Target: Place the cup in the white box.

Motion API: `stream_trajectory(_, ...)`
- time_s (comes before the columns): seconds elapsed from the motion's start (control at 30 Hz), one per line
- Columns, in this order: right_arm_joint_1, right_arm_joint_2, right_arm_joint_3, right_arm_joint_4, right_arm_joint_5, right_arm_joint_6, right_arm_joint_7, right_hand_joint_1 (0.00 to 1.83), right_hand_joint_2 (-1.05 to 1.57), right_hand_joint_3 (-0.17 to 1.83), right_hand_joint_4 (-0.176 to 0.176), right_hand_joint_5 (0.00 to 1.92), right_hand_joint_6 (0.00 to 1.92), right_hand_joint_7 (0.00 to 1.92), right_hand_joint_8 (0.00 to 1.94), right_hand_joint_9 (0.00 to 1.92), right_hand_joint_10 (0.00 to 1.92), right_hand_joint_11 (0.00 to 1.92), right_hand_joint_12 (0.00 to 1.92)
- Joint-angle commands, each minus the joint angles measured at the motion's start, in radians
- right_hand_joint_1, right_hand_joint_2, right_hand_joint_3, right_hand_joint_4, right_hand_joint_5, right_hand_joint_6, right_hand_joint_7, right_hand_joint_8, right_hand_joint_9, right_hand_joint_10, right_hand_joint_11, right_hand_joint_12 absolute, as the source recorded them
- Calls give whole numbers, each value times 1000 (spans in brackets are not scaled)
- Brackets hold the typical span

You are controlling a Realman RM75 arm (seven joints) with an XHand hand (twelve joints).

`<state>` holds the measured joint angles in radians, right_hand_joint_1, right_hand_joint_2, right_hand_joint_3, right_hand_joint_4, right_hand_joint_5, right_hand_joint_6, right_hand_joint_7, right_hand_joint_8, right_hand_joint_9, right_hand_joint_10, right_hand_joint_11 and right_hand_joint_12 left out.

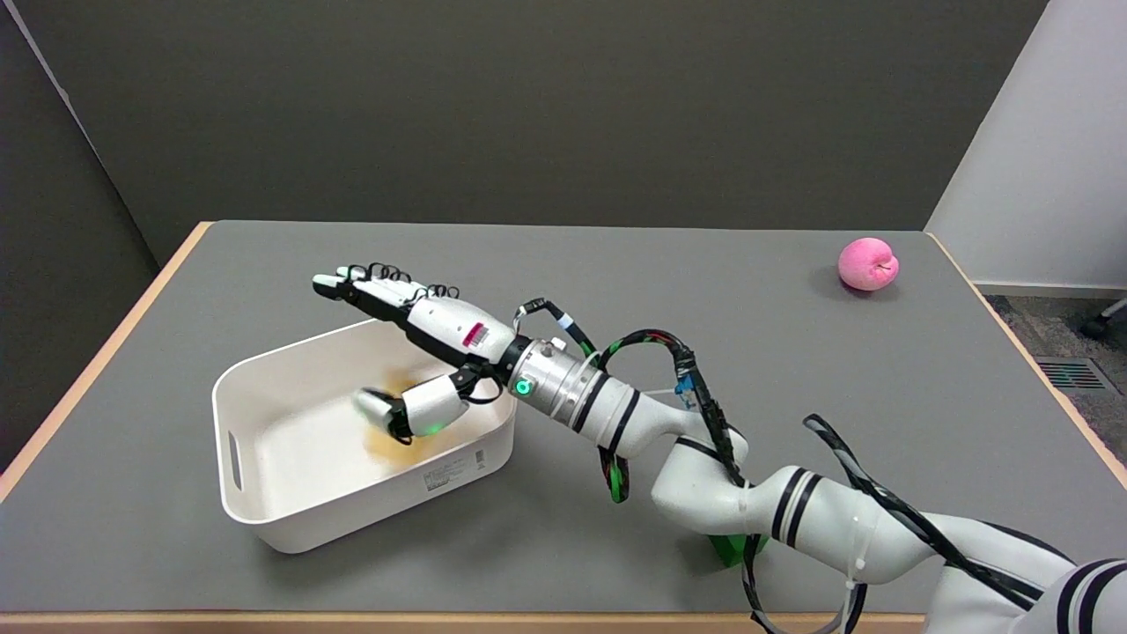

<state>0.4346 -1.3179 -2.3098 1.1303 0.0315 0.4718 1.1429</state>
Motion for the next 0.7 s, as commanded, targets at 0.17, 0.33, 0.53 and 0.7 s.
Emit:
stream_trajectory(0.17,-37,5,106,77,12,50,-73,508,538,828,87,16,152,-1,-1,-1,-1,-1,425)
stream_trajectory(0.33,-80,44,268,185,21,78,-183,507,536,825,82,15,141,-1,-1,-1,-1,-1,323)
stream_trajectory(0.53,-173,145,562,275,310,59,-270,496,576,872,60,31,110,-1,-1,-1,-1,-1,221)
stream_trajectory(0.7,-245,291,549,183,800,265,-261,434,651,916,19,27,154,-1,-1,-1,-1,-1,255)
